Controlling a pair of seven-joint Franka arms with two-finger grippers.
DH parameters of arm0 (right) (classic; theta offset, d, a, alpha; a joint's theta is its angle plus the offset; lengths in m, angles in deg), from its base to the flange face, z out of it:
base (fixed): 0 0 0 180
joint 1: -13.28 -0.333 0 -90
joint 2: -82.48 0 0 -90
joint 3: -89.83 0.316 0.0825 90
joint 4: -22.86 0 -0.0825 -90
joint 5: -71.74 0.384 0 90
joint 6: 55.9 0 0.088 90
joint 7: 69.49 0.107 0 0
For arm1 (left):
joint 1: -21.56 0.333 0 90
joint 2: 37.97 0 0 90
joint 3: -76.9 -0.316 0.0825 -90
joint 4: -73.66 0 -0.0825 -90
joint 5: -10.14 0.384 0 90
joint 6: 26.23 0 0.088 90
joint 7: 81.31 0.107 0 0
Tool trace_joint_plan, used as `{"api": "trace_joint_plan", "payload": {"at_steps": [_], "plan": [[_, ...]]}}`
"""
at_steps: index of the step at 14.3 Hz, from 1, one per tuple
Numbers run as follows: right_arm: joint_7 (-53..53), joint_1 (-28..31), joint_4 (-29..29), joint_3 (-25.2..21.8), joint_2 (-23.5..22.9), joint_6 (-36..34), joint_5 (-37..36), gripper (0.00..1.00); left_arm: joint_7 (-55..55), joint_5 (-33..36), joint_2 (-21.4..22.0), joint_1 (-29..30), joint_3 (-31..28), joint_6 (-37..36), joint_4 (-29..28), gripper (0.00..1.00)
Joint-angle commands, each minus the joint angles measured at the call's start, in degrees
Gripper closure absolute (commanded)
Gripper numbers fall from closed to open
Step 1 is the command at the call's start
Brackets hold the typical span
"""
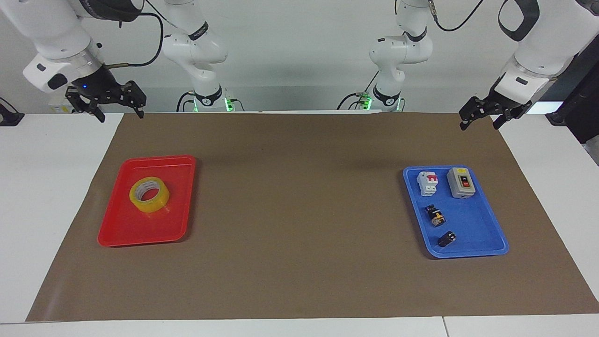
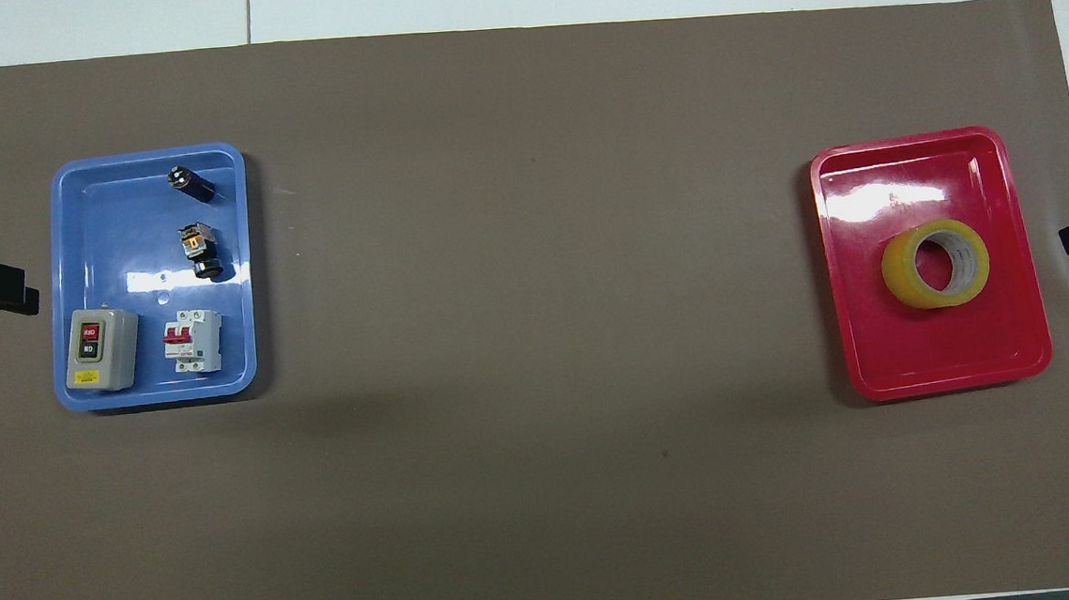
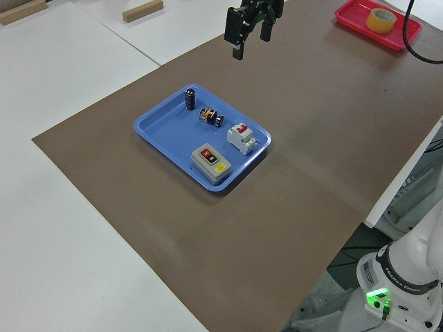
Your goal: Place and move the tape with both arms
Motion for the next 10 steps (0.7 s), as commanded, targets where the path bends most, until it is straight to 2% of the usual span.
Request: {"api": "trace_joint_plan", "payload": {"at_steps": [1, 10], "plan": [[0.52, -0.08, -0.14, 0.7, 0.08, 0.39, -1.82, 0.0, 0.5, -0.99, 1.61, 0.17, 0.02, 0.85, -1.78, 0.0], [0.43, -0.78, -0.31, 0.53, 0.25, 0.04, -1.39, 0.0, 0.5, -0.99, 1.61, 0.17, 0.02, 0.85, -1.78, 0.0]]}}
